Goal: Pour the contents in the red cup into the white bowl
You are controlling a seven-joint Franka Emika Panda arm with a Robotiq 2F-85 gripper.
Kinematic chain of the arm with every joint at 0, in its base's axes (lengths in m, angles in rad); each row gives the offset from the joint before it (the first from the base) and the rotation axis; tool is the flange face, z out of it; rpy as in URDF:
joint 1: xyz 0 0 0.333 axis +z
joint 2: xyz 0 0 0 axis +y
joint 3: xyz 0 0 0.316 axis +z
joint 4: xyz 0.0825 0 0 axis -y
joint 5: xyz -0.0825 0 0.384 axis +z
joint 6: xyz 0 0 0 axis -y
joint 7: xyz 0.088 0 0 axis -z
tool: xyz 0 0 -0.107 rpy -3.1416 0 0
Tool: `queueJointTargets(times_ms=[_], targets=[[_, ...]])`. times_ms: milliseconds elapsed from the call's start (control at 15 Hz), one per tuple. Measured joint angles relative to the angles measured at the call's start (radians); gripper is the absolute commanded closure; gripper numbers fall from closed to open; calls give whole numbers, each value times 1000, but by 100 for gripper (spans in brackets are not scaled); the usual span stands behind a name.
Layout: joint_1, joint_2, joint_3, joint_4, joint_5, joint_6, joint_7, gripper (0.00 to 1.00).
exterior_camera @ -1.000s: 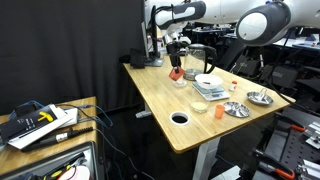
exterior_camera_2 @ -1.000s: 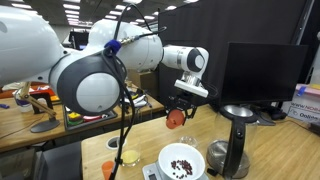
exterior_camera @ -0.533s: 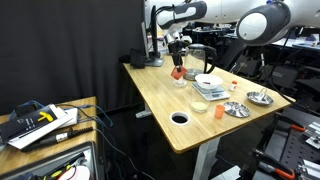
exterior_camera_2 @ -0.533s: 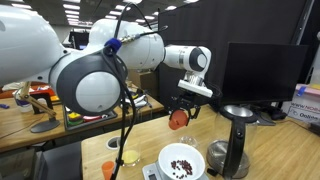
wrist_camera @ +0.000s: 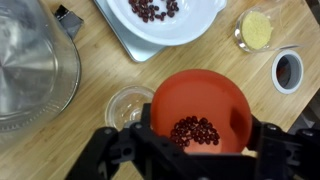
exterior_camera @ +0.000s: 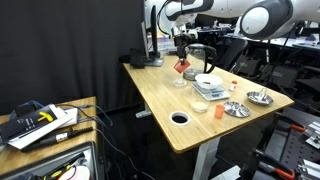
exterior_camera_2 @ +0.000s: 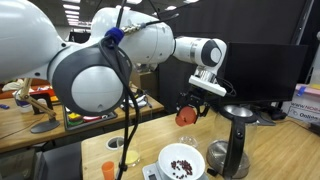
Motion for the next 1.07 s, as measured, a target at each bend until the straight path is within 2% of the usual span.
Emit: queueJointTargets(times_ms=[400,933,1000,1067], targets=[[-48,-8,15,0,51,-17,-15,45],[-31,-17,11,0,35,-31,-166,45],[-29,-22,10,0,30,-38,-187,20],[-28,-24,9,-1,31,-39,-189,20]])
